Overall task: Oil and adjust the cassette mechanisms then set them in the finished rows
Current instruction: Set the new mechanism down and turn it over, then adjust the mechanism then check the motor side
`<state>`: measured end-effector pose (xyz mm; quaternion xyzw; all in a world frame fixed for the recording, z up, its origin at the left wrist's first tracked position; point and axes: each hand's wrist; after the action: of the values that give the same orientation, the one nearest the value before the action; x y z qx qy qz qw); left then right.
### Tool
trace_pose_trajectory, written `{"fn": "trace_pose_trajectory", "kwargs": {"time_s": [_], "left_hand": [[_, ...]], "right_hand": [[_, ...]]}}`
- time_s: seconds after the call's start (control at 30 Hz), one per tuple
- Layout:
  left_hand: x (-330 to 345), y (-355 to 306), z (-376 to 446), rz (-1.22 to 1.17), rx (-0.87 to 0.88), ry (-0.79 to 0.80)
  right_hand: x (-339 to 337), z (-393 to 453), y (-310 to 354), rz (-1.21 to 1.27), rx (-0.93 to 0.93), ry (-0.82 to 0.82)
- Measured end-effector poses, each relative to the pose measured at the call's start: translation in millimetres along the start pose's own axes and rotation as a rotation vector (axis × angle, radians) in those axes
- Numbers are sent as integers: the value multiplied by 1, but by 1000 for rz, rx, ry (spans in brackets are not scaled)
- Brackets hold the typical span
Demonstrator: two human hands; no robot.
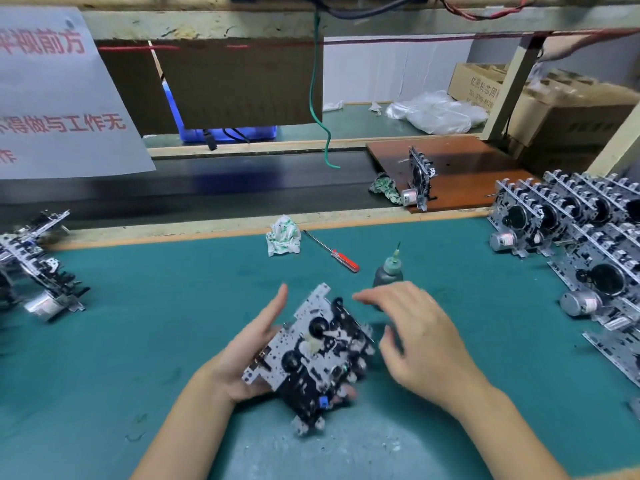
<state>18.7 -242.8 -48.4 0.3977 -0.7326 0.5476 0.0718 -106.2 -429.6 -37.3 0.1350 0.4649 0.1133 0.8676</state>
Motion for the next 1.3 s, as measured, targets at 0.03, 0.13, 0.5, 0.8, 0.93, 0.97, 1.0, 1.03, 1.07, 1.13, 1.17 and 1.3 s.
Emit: {"fn": "trace_pose_trajectory", "kwargs": {"time_s": [0.03, 0.13, 0.5, 0.8, 0.93, 0.97, 1.0, 1.03, 1.07, 1.13, 1.17, 1.3], "left_hand": [[1, 1, -1, 74, -41, -9], [4, 1, -1, 236, -105, -40], [1, 7, -24, 766, 251, -592], [27, 51, -48, 1863, 255, -701], [18, 57, -40, 1763, 621, -696], [18, 60, -38, 1740, 660, -720], [20, 61, -36, 1725, 675, -747], [22, 63, -35, 1712, 698, -779], [24, 64, -34, 1702, 724, -813], [25, 67, -32, 1703, 752, -882], [26, 68, -32, 1703, 749, -901], [24, 73, -30, 1727, 746, -929]], "right_hand": [[-1, -6, 3, -81, -34, 99], [-4, -24, 4, -216, -68, 239], [1, -56, 1, -232, 67, 78], [10, -58, -1, -295, -17, -2], [12, -58, -1, -313, -2, -16], [12, -57, -1, -305, 10, -15], [12, -57, -1, -293, 18, -12], [11, -57, -1, -278, 21, -6], [11, -57, -1, -261, 18, 1], [9, -57, -3, -226, 0, 20], [8, -57, -4, -211, -12, 32], [6, -57, -5, -223, -42, 47]]}}
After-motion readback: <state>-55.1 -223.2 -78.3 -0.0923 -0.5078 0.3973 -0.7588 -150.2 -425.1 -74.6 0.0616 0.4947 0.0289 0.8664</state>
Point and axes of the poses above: each hand's wrist, its own z-axis towards the middle knuckle, its own x-axis out of the palm, y = z × x, and after that the axes turned 4 degrees about x, right-handed
